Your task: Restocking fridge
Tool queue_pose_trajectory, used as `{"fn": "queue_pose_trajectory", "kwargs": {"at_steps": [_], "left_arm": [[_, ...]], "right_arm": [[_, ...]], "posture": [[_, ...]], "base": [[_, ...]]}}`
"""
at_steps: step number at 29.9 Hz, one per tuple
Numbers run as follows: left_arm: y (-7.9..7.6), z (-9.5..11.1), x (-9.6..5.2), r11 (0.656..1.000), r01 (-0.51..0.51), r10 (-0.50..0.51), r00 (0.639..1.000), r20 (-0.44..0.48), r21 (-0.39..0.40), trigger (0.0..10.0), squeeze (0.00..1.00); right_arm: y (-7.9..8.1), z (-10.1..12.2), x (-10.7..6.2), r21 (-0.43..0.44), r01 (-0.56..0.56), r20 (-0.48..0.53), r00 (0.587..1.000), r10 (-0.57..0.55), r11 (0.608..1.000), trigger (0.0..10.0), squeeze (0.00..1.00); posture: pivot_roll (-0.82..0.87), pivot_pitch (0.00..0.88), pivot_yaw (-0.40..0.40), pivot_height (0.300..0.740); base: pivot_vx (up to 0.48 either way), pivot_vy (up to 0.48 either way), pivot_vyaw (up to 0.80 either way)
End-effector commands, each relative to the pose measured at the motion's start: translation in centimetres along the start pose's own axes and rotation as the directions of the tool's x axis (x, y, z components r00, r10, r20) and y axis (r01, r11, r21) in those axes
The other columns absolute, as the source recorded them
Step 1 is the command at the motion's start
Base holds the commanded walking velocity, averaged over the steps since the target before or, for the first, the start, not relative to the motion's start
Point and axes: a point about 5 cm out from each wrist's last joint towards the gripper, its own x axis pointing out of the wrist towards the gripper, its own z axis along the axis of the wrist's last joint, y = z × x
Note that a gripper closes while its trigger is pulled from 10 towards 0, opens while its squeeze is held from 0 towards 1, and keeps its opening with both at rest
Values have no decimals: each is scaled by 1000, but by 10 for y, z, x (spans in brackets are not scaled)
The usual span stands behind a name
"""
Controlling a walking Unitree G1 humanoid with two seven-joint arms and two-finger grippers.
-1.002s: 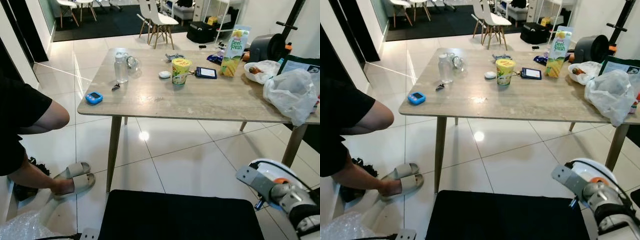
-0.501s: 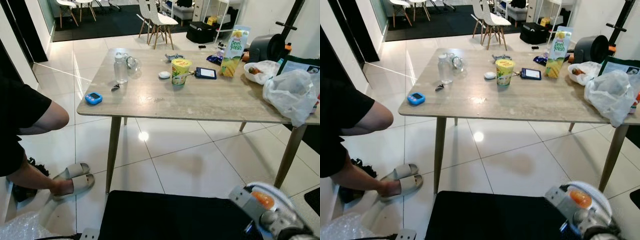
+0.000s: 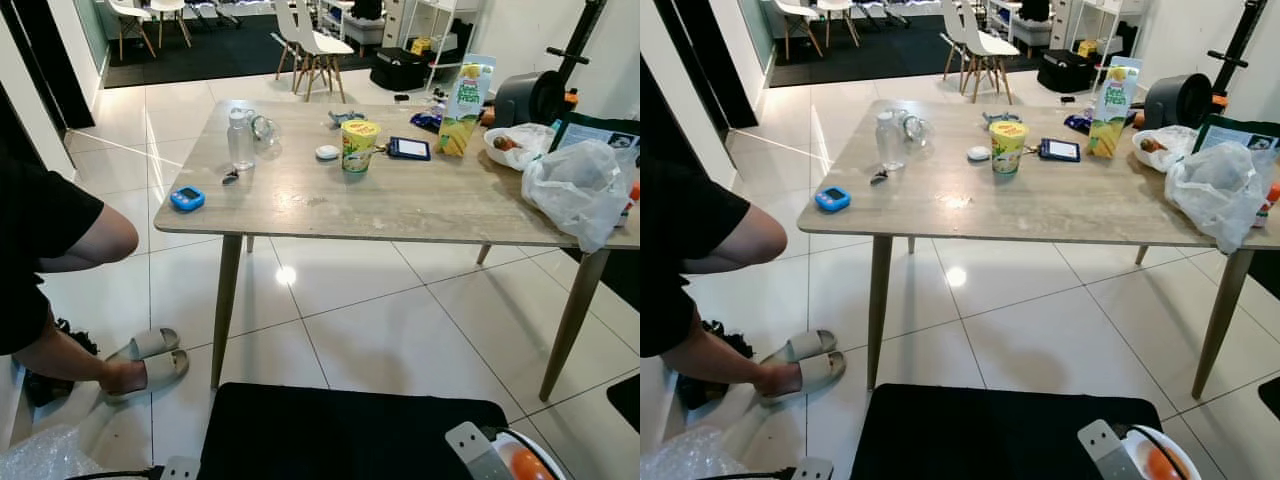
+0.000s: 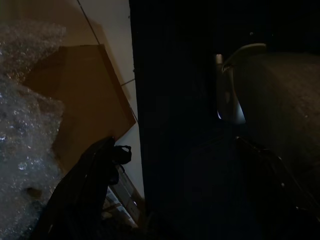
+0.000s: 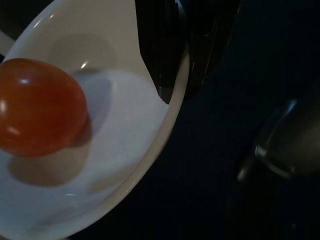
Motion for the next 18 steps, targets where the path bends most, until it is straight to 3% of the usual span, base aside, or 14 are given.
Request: {"fn": "queue_pose_trajectory", "kwargs": {"at_steps": [1, 5, 13, 18], "left_arm": [[0, -2, 0, 1000, -2, 2, 1000, -1, 6, 10000, 0], [-1, -2, 0, 1000, -2, 3, 1000, -2, 4, 10000, 0], [-1, -1, 0, 1000, -4, 4, 1000, -1, 3, 10000, 0], [-1, 0, 0, 1000, -6, 6, 1000, 3, 2, 10000, 0]], "right_arm": [[-2, 2, 0, 14, 32, 17, 999, -33, 999, 10000, 0], [2, -4, 0, 9, 54, 2, 999, -54, 998, 10000, 0], [7, -13, 0, 87, 85, -18, 996, -83, 993, 10000, 0], [12, -19, 0, 88, 74, -40, 997, -71, 993, 10000, 0]], "posture": [[87, 0, -11, 740], [90, 0, -12, 740], [86, 0, -11, 740], [82, 0, -9, 740]], "base": [[0, 0, 0], [0, 0, 0], [0, 0, 0], [0, 0, -725]]}}
